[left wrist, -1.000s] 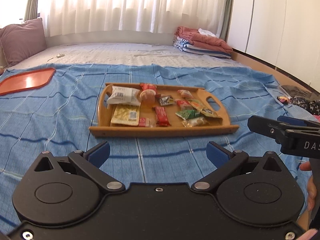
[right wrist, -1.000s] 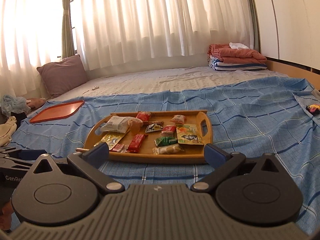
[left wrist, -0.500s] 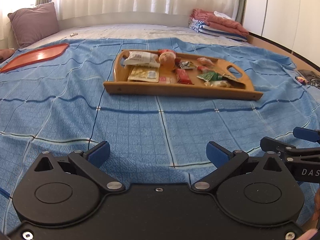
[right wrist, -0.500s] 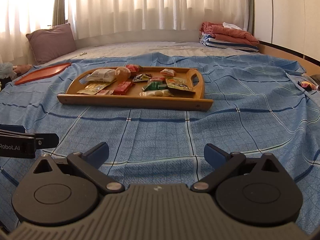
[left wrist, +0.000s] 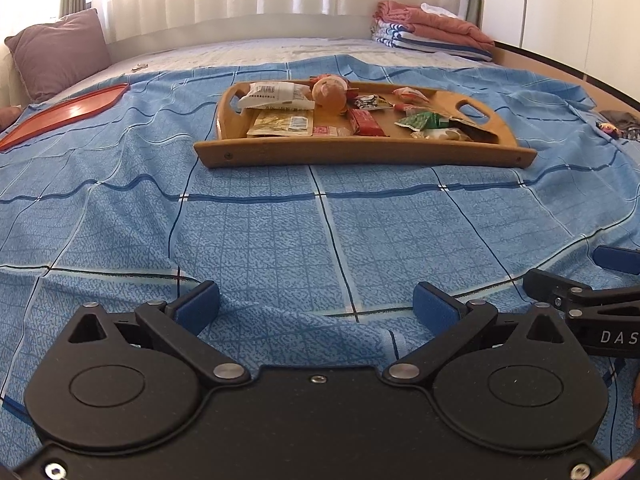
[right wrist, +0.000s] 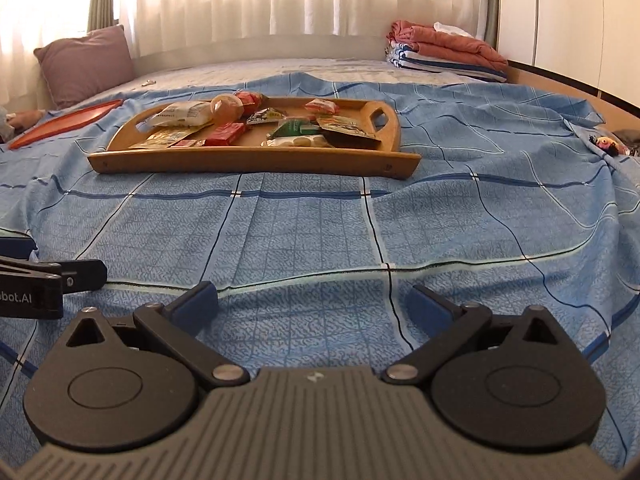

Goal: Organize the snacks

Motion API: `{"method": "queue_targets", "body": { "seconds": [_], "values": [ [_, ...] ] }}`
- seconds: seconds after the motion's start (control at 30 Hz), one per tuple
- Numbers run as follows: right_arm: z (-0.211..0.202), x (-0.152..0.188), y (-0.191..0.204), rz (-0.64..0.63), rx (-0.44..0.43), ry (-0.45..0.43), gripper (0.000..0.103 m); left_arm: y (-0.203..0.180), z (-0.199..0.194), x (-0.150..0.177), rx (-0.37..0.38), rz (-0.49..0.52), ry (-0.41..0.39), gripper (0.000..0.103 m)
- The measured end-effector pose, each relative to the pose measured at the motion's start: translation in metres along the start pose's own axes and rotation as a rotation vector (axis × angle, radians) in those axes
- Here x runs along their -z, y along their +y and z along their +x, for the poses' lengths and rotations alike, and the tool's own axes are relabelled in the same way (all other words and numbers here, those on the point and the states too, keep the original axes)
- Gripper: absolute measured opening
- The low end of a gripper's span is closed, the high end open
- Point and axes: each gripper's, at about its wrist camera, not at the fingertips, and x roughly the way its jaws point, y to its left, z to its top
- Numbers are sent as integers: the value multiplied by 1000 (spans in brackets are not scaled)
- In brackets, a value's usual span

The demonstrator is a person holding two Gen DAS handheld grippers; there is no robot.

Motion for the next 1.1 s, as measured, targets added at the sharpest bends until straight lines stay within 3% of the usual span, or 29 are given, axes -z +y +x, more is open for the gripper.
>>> {"method": "queue_targets", "body": {
  "seconds": [1.1],
  "values": [
    [1, 8, 3, -37, -6, -39, 103, -1, 2, 8, -1, 12, -28, 103]
  ]
}}
